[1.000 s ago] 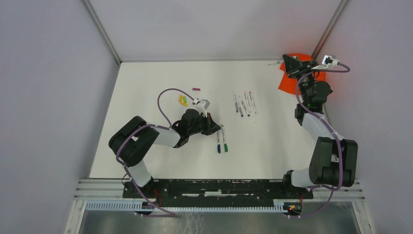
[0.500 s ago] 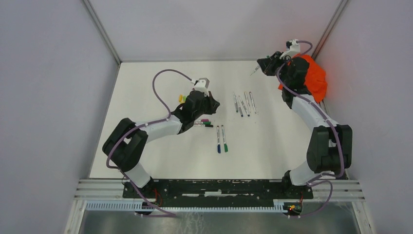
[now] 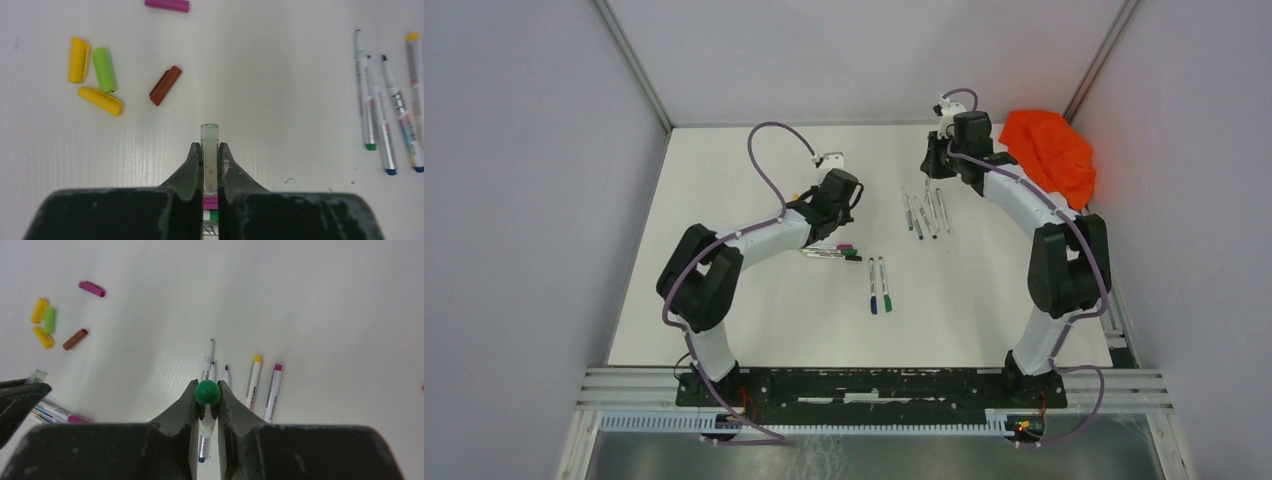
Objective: Open the pen caps
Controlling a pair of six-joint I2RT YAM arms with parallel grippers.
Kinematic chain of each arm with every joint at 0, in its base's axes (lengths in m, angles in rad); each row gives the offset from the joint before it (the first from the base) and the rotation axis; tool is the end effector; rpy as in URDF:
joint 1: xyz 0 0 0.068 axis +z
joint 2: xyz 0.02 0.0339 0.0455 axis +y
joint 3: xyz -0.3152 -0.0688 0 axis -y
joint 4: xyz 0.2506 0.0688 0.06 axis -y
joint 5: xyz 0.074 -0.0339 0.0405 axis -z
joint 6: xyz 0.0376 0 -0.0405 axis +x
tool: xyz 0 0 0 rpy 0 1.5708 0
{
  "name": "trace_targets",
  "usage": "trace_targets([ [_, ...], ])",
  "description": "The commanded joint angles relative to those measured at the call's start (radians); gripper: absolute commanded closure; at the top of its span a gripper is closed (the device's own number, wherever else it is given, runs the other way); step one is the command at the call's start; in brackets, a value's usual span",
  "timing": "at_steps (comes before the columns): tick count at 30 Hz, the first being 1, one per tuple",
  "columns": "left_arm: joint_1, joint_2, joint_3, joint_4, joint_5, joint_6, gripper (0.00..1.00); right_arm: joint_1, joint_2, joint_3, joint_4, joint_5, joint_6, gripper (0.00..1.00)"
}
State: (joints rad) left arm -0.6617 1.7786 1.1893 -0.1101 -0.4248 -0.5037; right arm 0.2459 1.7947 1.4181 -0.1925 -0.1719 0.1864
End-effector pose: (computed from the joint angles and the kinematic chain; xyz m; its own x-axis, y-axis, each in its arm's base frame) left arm 0.3326 -0.2394 0.2628 -0.5949 -0.0941 -0.7982 0.0273 0.9902 -0.1370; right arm 0.4239 0.1130 0.3246 -0.5840 0.0417 -0.8107 -0.2762 0.9289 0.2467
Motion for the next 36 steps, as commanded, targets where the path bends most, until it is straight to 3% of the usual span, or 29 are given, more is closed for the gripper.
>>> trace_targets([
  [1,0.026,0.050,0.046,-0.103,-0.080,-0.016,0.98,0.036,0.036,0.035,-0.123,0.098,-0.076,1.00],
  [15,0.064,0.163,0.113,-0.150,-0.080,-0.024,0.80,0.092,0.099,-0.020,-0.173,0.189,-0.128,1.00],
  [29,0.092,0.229,0.146,-0.155,-0.086,-0.038,0.74,0.106,0.156,-0.061,-0.123,0.180,-0.125,1.00],
  [36,0.097,0.239,0.147,-0.155,-0.090,-0.048,0.59,0.126,0.180,-0.060,-0.117,0.184,-0.127,0.94],
])
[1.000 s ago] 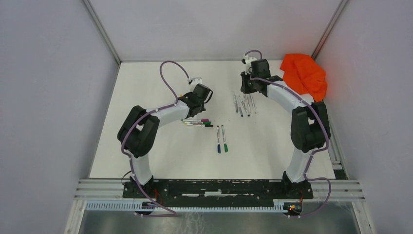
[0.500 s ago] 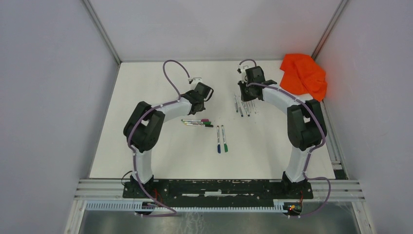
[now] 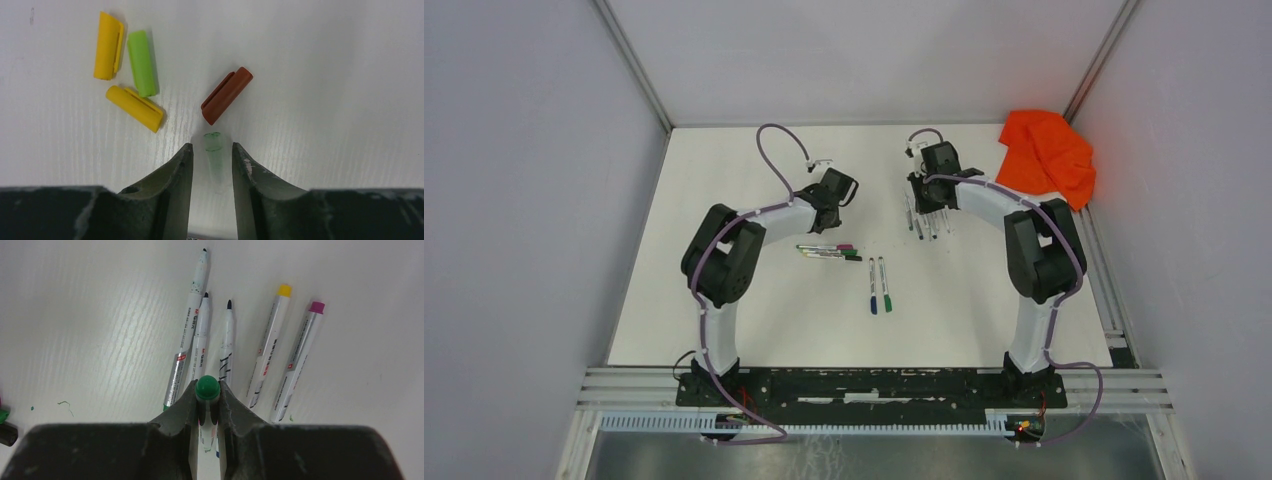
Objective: Open the pen caps
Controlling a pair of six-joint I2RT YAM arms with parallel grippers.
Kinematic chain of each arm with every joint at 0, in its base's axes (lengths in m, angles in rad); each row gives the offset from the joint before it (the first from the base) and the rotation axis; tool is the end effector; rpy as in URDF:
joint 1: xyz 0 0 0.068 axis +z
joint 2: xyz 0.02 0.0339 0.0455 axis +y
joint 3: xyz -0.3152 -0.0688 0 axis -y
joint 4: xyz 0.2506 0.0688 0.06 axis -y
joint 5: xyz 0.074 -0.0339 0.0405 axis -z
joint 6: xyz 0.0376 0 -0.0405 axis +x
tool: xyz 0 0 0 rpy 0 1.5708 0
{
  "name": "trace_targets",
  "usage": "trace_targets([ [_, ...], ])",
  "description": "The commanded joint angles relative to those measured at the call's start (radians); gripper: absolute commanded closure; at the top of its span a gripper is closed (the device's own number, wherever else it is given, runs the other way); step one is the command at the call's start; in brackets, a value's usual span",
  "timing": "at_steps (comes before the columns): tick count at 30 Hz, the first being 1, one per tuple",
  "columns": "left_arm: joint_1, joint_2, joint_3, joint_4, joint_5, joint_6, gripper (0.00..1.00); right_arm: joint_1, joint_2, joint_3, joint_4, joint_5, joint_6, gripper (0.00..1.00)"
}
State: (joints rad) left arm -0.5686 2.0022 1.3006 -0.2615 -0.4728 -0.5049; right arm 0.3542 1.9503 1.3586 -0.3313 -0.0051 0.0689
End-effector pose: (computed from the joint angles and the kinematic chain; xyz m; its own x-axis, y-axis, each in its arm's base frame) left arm 0.3828 -0.2243 0.1957 -0.7314 -0.0437 -0.6806 -0.1068 0.9930 0.0510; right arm 0.4178 0.1547 0.2273 -0.7702 -0.2114 -0.6017 -0.2974 0.9537 0.0456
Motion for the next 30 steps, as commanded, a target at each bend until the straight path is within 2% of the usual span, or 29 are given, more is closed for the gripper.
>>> trace_targets([
  [1,0.005,0.016,0.035,-0.004,-0.044,-0.049,0.57,0.021,0.029,0.000,0.024,0.016,-0.008,0.93],
  [20,0.005,-0.064,0.026,0.012,-0.026,-0.068,0.53,0.027,0.041,0.044,0.022,0.050,-0.011,0.72],
  [26,0.004,-0.086,0.019,0.021,-0.031,-0.070,0.52,0.027,0.025,0.045,0.037,0.056,-0.013,0.71],
  [30,0.003,-0.122,0.005,0.039,-0.034,-0.070,0.52,0.035,-0.043,-0.001,0.088,0.054,-0.017,0.70],
])
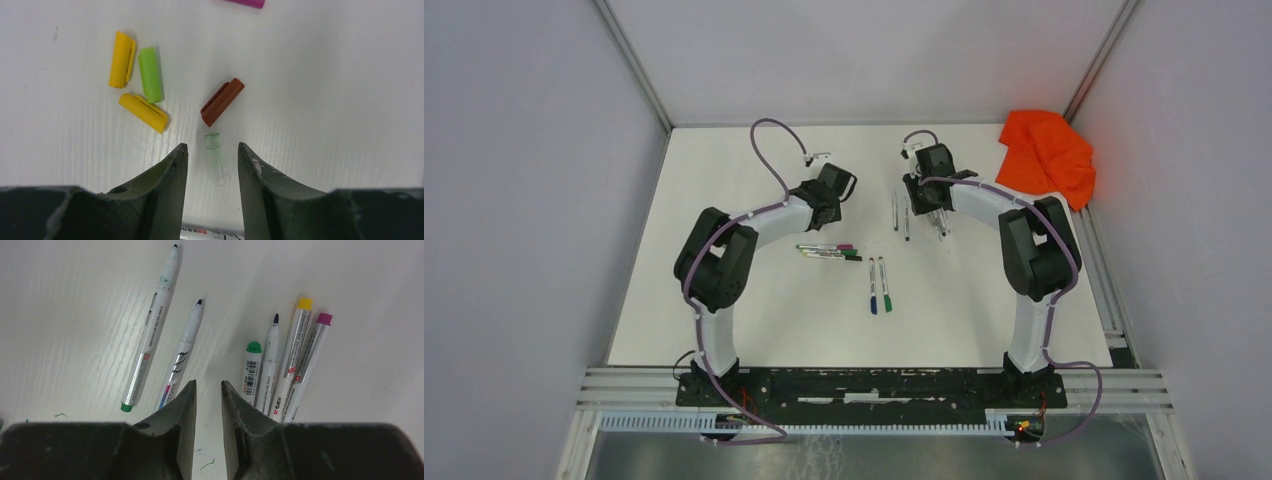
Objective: Open the pen caps
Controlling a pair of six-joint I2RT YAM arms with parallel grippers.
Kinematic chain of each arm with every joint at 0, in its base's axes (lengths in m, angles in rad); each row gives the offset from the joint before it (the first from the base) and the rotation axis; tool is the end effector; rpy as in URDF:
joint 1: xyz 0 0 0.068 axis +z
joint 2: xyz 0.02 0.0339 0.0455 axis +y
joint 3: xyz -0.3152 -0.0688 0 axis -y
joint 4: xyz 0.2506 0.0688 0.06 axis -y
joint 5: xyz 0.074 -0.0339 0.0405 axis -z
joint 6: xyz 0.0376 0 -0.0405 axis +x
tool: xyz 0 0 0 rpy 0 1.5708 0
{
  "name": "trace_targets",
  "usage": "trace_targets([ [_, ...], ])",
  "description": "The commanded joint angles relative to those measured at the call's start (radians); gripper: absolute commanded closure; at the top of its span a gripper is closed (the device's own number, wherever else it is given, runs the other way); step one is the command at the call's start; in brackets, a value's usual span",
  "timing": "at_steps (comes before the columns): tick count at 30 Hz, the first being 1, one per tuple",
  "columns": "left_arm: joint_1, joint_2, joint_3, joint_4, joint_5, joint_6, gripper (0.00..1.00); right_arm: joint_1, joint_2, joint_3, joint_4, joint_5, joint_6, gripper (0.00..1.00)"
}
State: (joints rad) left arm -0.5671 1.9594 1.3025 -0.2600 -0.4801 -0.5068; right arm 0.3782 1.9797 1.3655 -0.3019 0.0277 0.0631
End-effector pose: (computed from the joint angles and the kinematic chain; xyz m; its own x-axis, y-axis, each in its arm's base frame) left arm 0.3803 -0.2216 0.2145 -0.7016 -0.0636 -0.7098 -0.1156 0.9930 0.0253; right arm 0.4210 0.1662 0.2188 -0.7580 -0.2333 -0.6091 -0.3062 0.9518 0.0165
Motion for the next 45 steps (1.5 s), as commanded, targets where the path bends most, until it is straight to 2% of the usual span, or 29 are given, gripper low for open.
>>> trace_targets([
  [1,0.001,-0.094,-0.004,0.046,-0.024,-0.067,0.52,0.014,-0.097,-0.028,0.076,0.022,-0.008,0.70],
  [9,-0.029,-0.210,-0.093,0.103,0.038,-0.085,0.51,0.110,-0.268,-0.237,0.160,0.035,0.045,0.68],
  [18,-0.069,-0.313,-0.223,0.131,0.034,-0.148,0.51,0.320,-0.377,-0.449,0.225,0.144,0.151,0.66],
  [27,-0.099,-0.405,-0.311,0.143,0.008,-0.182,0.51,0.444,-0.323,-0.444,0.198,0.241,0.225,0.65],
  [40,-0.103,-0.480,-0.378,0.159,0.005,-0.179,0.51,0.473,-0.224,-0.422,0.167,0.284,0.271,0.65],
  [45,-0.102,-0.500,-0.395,0.164,0.005,-0.181,0.51,0.473,-0.217,-0.466,0.178,0.269,0.298,0.73],
])
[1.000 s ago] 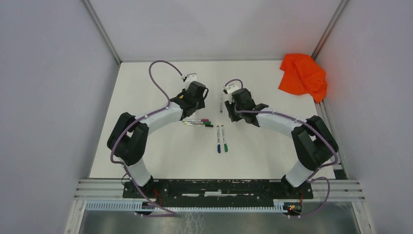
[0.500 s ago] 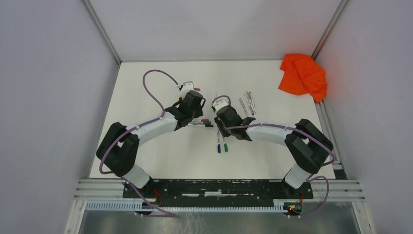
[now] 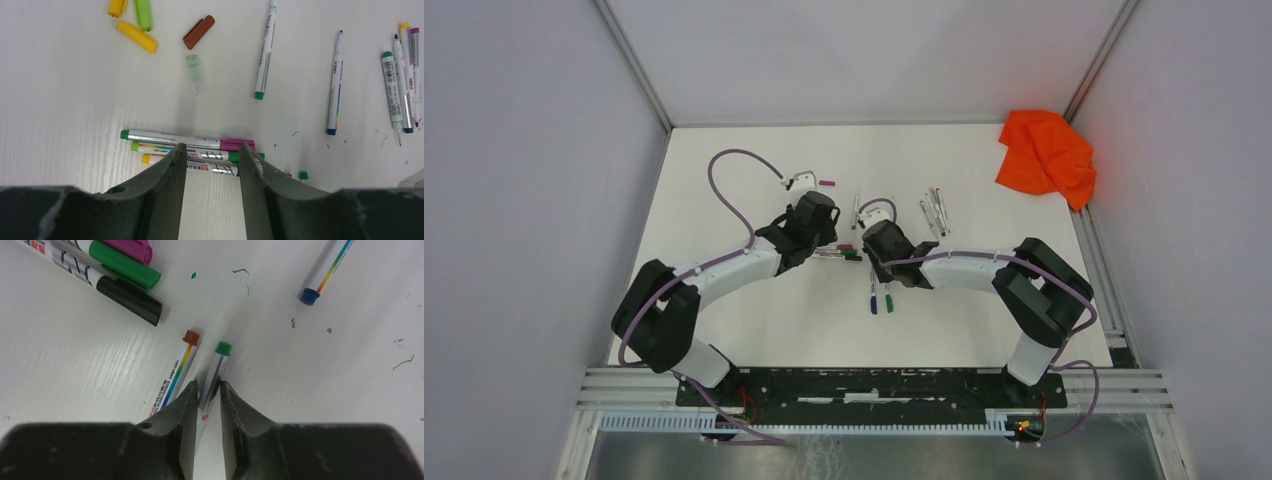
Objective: Open the pen caps
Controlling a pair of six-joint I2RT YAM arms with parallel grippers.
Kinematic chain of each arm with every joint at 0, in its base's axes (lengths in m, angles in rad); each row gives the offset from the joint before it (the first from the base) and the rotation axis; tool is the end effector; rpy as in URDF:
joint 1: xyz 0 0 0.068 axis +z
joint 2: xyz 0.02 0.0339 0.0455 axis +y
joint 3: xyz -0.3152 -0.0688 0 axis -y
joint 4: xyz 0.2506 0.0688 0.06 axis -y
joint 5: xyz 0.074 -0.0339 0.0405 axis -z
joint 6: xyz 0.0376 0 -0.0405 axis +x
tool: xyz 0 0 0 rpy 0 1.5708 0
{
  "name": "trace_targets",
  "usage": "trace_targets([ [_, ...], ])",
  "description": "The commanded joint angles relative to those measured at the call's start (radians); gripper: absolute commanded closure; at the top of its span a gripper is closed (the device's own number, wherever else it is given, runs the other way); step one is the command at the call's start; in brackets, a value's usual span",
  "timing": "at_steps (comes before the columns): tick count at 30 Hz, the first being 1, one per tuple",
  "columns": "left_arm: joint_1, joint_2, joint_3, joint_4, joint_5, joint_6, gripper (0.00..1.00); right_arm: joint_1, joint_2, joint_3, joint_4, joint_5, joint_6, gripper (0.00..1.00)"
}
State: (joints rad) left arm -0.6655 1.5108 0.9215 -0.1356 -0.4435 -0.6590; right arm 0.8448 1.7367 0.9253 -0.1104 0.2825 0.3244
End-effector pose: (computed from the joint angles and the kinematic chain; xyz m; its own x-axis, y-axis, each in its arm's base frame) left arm 0.2645 -0.1871 0.2671 -0.5991 -0.2328 -0.7660 -0.0782 0.9692 -0.2334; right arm 0.2433 0.2583 0.1962 -0.6946 -0.3213 -0.6436 -0.4061 0.9136 -0.0179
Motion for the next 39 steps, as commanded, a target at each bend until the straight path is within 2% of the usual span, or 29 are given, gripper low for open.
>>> trace_targets([
  [1,-0.005,-0.057,-0.018,0.041,-0.031,-0.030,0.51,0.007,0.022,-0.039,-0.006,0.011,0.043,0.77],
  [7,-0.005,-0.104,-0.046,0.047,-0.022,-0.033,0.51,0.005,0.014,-0.095,0.030,0.007,0.068,1.00],
  [12,-0.005,-0.161,-0.091,0.094,0.020,-0.023,0.50,-0.004,-0.035,-0.108,0.071,0.013,0.063,1.00],
  [20,-0.005,-0.209,-0.174,0.274,0.174,-0.001,0.45,-0.051,-0.213,-0.146,0.181,-0.018,0.046,1.00],
  [29,-0.005,-0.184,-0.292,0.590,0.462,0.005,0.43,-0.152,-0.383,-0.222,0.421,-0.217,0.108,1.00],
  [35,-0.005,-0.115,-0.351,0.838,0.670,-0.025,0.43,-0.213,-0.409,-0.251,0.557,-0.324,0.190,1.00],
  [39,-0.004,-0.071,-0.354,0.921,0.792,-0.039,0.43,-0.234,-0.416,-0.266,0.643,-0.364,0.248,1.00],
])
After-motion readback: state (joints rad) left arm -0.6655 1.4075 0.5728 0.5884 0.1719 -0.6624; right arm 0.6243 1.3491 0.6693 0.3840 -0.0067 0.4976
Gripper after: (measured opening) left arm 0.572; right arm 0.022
